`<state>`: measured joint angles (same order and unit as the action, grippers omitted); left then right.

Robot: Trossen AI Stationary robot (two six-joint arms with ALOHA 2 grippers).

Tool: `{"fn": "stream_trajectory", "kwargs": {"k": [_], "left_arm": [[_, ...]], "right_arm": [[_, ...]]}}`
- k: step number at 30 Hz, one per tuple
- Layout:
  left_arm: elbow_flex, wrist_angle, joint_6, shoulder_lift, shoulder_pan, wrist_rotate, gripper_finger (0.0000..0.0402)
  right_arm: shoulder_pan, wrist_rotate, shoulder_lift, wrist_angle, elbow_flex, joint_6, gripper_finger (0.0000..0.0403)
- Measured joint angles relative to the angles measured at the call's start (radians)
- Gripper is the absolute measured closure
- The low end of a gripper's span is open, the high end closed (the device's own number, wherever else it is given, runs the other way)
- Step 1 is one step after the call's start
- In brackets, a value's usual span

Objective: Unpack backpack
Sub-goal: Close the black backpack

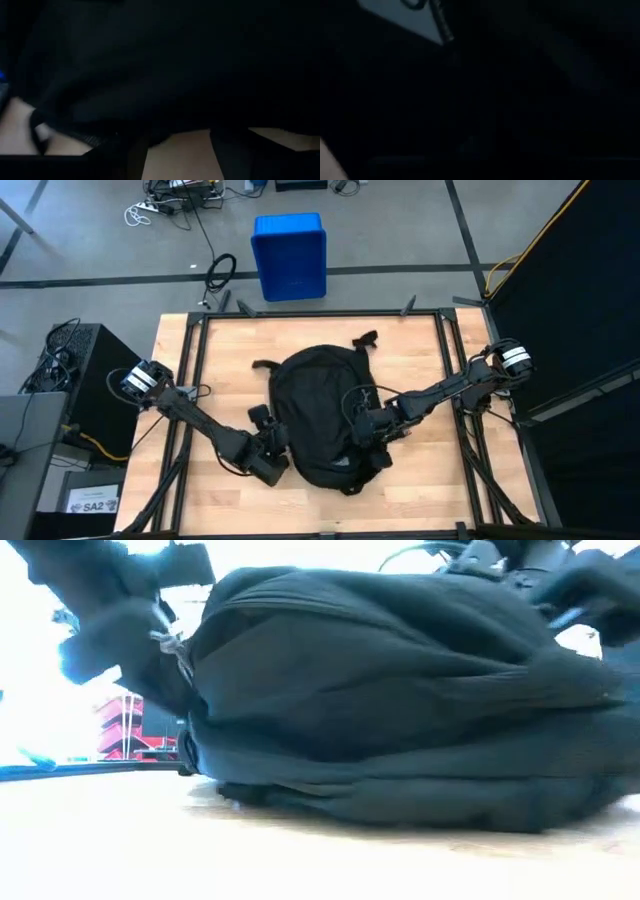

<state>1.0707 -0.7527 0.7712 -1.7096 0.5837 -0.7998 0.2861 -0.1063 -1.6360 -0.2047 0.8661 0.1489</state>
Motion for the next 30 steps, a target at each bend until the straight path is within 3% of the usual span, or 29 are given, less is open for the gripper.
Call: {"fn": "stream_trajectory", "kwargs": {"k": [3,7,11,17,24,27,30], "left_arm": [[0.129,-0.197,0.036,0.0,0.017,0.004,0.0222],[0.276,-0.301,0.055,0.002,0.048,-0.006,0.0222],[0.341,-0.129,-0.034,0.003,0.078,-0.076,0.0222],[0.333,0.227,-0.296,-0.054,0.092,-0.076,0.0223],[0.332,0.373,-0.329,-0.152,0.092,-0.061,0.0224],[0.331,0.42,-0.369,-0.214,0.078,-0.043,0.0224],[0.332,0.412,-0.363,-0.248,0.063,-0.046,0.0224]], "right_arm": [[-0.024,0.055,0.0,0.057,0.0,0.018,0.0403],[-0.071,0.123,0.0,0.149,0.001,0.033,0.0403],[-0.12,0.173,0.0,0.298,0.001,0.034,0.0403],[-0.155,0.089,0.045,0.438,0.002,-0.022,0.0403],[-0.126,0.052,0.163,0.138,0.002,-0.075,0.0403],[-0.089,0.112,0.221,-0.045,0.003,-0.083,0.0403],[-0.045,0.248,0.288,-0.241,0.002,-0.052,0.0403]]}}
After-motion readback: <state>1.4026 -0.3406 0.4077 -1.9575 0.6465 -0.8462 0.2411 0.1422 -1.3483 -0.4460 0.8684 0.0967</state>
